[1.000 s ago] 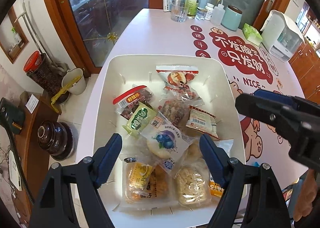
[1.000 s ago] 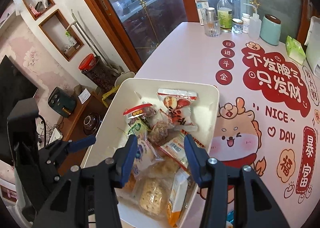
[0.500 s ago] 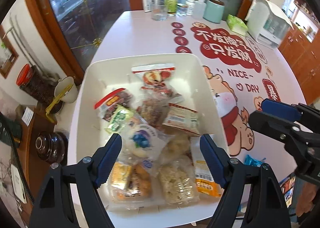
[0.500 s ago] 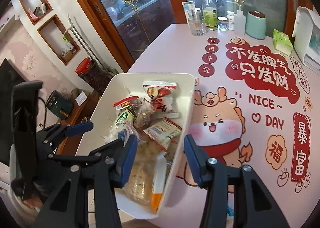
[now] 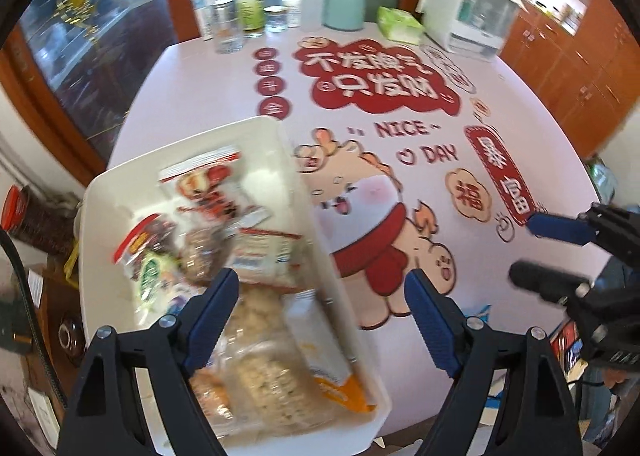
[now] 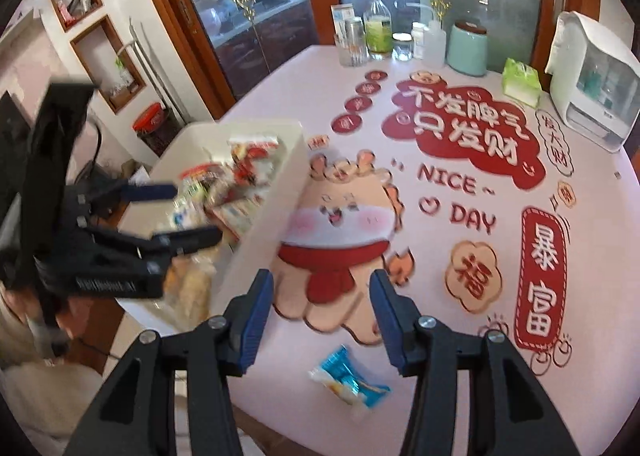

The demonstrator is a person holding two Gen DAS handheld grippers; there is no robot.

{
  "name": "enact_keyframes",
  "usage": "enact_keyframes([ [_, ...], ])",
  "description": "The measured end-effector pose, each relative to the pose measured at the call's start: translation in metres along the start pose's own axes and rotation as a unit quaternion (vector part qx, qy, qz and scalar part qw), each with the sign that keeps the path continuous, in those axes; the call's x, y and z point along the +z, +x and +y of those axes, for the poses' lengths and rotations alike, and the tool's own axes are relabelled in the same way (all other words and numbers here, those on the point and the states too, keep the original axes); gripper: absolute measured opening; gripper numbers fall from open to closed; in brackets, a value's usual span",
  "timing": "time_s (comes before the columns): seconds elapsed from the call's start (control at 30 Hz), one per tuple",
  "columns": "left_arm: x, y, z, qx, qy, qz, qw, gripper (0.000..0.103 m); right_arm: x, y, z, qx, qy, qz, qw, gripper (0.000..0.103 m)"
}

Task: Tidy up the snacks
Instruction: 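Move the right tool down to the blue-wrapped candy, then close the right tool on the blue-wrapped candy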

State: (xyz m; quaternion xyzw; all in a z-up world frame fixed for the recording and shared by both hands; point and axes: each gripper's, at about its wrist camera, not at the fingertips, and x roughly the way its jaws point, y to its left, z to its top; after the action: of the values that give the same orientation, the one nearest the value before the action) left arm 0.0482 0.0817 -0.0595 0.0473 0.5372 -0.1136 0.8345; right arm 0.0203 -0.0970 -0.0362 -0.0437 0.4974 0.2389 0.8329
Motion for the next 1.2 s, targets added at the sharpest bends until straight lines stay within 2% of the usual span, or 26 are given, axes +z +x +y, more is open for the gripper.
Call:
enact_keyframes([
  [0.27,0.007,0.027,-0.043,-0.019,0.049,0.024,0.9983,0.084,-0.049,0.031,0.0,-0.014,-0.061,0.045,0.997,0.052],
  [0.47,0.009,0.048,-0.057,-0.003,0.064,0.048,0.9968,0.084,-0.077,0.05,0.0,-0.009,-0.098,0.06,0.993,0.052],
  [0.8,0.023,0.073,-0.067,0.018,0.069,0.064,0.9954,0.084,-0.1,0.084,0.005,-0.031,-0.177,0.09,0.98,0.052],
  [1.0,0.028,0.093,-0.074,0.028,0.078,0.08,0.9933,0.084,-0.106,0.102,0.004,-0.027,-0.192,0.112,0.975,0.051],
  [1.07,0.03,0.101,-0.076,0.034,0.078,0.085,0.9928,0.084,-0.106,0.102,0.002,-0.016,-0.186,0.107,0.977,0.048],
  [1.17,0.033,0.111,-0.077,0.038,0.074,0.094,0.9921,0.084,-0.106,0.102,0.0,-0.006,-0.181,0.103,0.978,0.035],
  [1.2,0.034,0.114,-0.078,0.037,0.073,0.096,0.992,0.084,-0.107,0.102,-0.001,-0.005,-0.18,0.103,0.978,0.034],
])
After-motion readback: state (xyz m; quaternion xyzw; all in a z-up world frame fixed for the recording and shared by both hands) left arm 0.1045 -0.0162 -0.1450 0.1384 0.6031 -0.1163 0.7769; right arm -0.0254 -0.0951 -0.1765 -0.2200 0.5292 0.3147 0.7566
